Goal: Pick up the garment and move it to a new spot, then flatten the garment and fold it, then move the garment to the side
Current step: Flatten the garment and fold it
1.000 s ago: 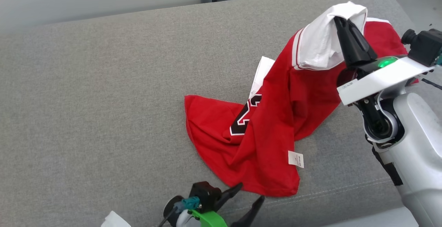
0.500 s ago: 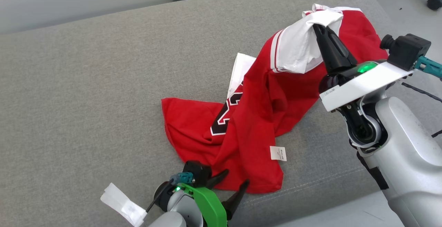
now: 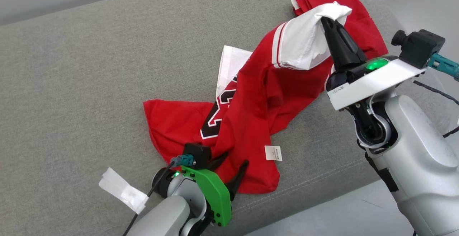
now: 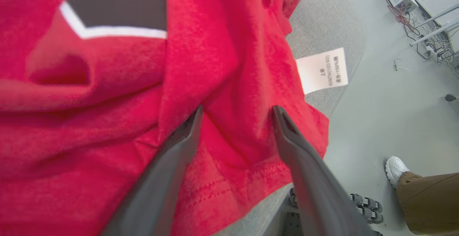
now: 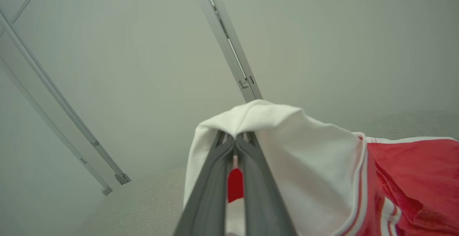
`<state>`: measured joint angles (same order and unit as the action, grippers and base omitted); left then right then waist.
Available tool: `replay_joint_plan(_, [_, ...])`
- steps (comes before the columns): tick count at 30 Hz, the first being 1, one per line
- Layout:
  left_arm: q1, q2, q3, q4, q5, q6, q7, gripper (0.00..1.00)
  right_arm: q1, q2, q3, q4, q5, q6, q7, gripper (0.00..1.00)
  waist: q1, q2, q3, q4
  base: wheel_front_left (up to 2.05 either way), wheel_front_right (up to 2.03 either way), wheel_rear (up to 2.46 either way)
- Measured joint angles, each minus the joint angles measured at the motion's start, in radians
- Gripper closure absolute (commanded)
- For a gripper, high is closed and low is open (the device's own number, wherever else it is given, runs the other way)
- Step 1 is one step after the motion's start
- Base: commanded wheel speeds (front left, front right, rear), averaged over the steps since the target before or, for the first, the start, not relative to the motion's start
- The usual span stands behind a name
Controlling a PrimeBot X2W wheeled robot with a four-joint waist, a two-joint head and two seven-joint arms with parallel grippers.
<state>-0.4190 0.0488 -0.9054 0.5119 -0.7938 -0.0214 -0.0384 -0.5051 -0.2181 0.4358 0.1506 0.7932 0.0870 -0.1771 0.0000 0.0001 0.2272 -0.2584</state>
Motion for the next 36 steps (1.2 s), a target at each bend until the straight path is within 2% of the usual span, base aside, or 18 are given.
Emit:
replay_joint_plan(1, [-0.004,-0.001,-0.007,-0.001,-0.005,0.000,-0.010,0.85,0.000,0.000,-0.003,0.004,0.000,0.000,-0.005,1.00,0.0000,0.0000,0.004,-0.002,0.00,0.00,0.00])
replay_joint_plan(2, [-0.009,0.000,-0.016,-0.003,-0.008,0.000,-0.016,1.00,0.000,-0.001,-0.007,0.008,0.000,0.000,-0.009,1.00,0.0000,0.0000,0.007,-0.004,0.00,0.00,0.00])
replay_joint_plan(8, [-0.057,-0.001,-0.065,0.001,0.002,-0.002,-0.029,1.00,0.000,-0.015,-0.037,0.020,0.000,0.000,-0.024,1.00,0.0000,0.0000,0.013,0.009,0.00,0.00,0.00])
replay_joint_plan(11, [-0.088,-0.002,-0.072,-0.001,0.009,-0.018,-0.040,1.00,0.001,-0.027,-0.059,0.023,0.000,0.000,-0.030,1.00,0.0000,0.0000,0.012,0.025,0.00,0.00,0.00])
replay_joint_plan(19, [-0.177,0.003,0.016,-0.031,0.029,-0.026,-0.121,1.00,0.026,-0.058,-0.104,0.035,0.000,-0.003,-0.044,1.00,0.0000,0.0000,0.001,0.081,0.00,0.00,0.00])
replay_joint_plan(22, [-0.241,0.043,0.032,-0.044,0.066,-0.026,-0.121,1.00,0.028,-0.060,-0.103,0.041,0.000,-0.005,-0.044,1.00,0.0000,0.0000,-0.008,0.101,0.00,0.00,0.00])
replay_joint_plan(26, [-0.319,0.154,0.061,-0.034,0.086,-0.027,-0.081,1.00,0.001,-0.056,-0.062,0.065,-0.001,0.000,-0.031,1.00,0.0000,0.0000,-0.025,0.115,0.00,0.00,0.00])
replay_joint_plan(31, [-0.458,0.274,0.118,0.016,0.094,-0.031,-0.003,1.00,-0.157,-0.055,-0.035,0.155,-0.030,-0.001,0.030,1.00,0.0000,0.0000,-0.036,0.111,0.00,0.00,0.00])
replay_joint_plan(33, [-0.547,0.304,0.153,0.024,0.122,-0.021,-0.008,1.00,-0.256,-0.055,-0.041,0.183,-0.073,-0.016,0.029,1.00,0.0000,0.0000,-0.036,0.106,0.00,0.00,0.00])
replay_joint_plan(36, [-0.725,0.317,0.228,-0.005,0.182,0.016,-0.088,1.00,-0.425,-0.049,-0.114,0.182,-0.128,-0.057,-0.039,1.00,0.0000,0.0000,-0.037,0.107,0.00,0.00,0.00])
